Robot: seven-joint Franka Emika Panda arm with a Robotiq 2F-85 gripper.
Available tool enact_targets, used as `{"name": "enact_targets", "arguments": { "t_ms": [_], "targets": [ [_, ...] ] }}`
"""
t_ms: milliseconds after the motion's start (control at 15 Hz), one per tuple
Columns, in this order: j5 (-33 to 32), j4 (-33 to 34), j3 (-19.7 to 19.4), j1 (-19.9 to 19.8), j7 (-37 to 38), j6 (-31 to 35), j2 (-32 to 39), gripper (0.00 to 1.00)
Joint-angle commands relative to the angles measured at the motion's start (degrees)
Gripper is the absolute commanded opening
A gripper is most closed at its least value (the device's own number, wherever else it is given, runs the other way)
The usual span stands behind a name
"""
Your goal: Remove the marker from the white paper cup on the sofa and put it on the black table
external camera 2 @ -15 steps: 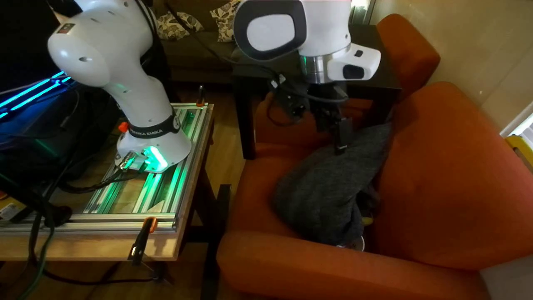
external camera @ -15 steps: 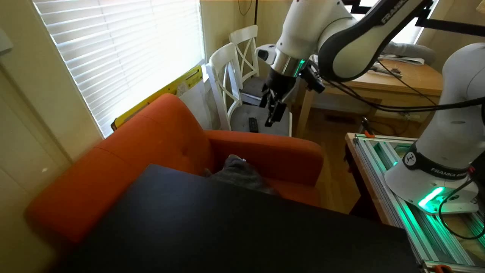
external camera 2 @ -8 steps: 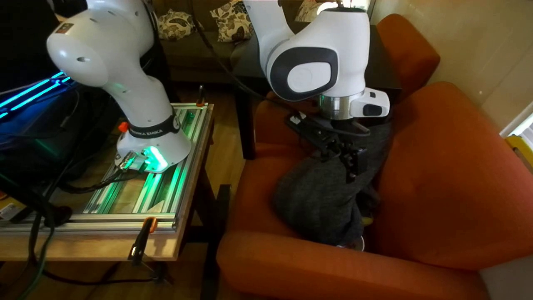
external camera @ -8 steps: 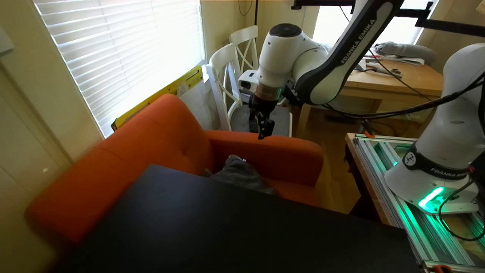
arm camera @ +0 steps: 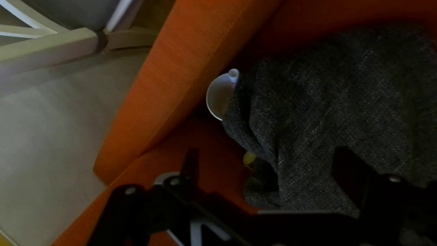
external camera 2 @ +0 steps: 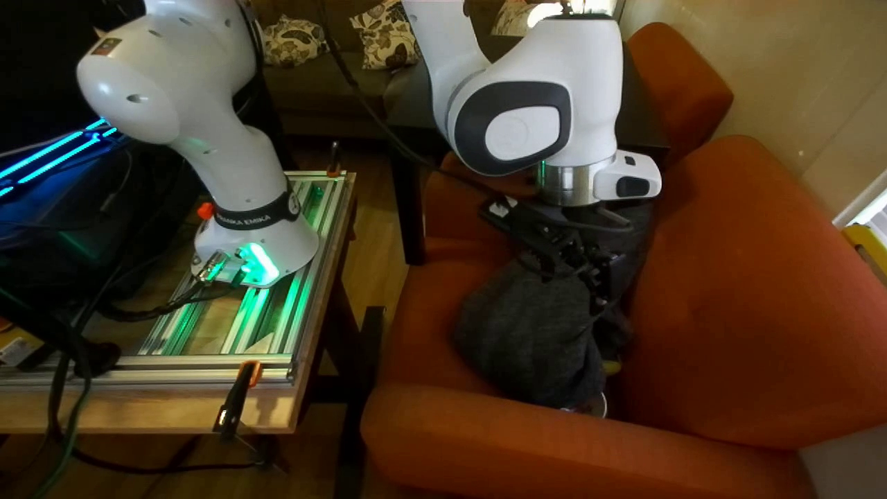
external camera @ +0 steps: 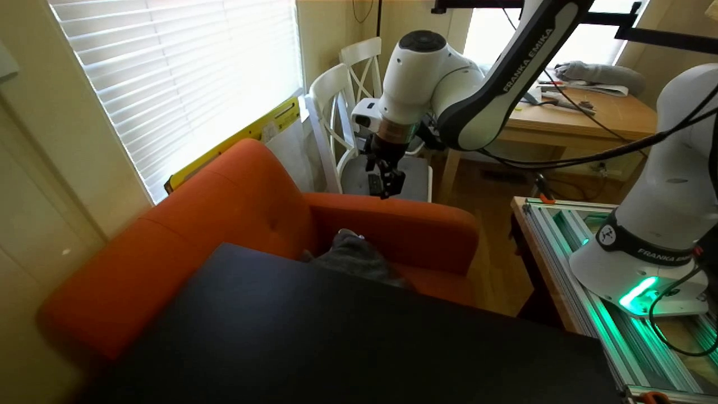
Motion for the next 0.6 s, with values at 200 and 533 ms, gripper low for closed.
{"name": "enact_targets", "arguments": {
  "t_ms": [200,533],
  "targets": [
    [-4.5,9.2,0.1,-3.7,-8.4,2.2,15.7,1.00],
    [-7.2,17.2,-2.4,1.0,-4.5,2.4,26.6,1.00]
  ]
}}
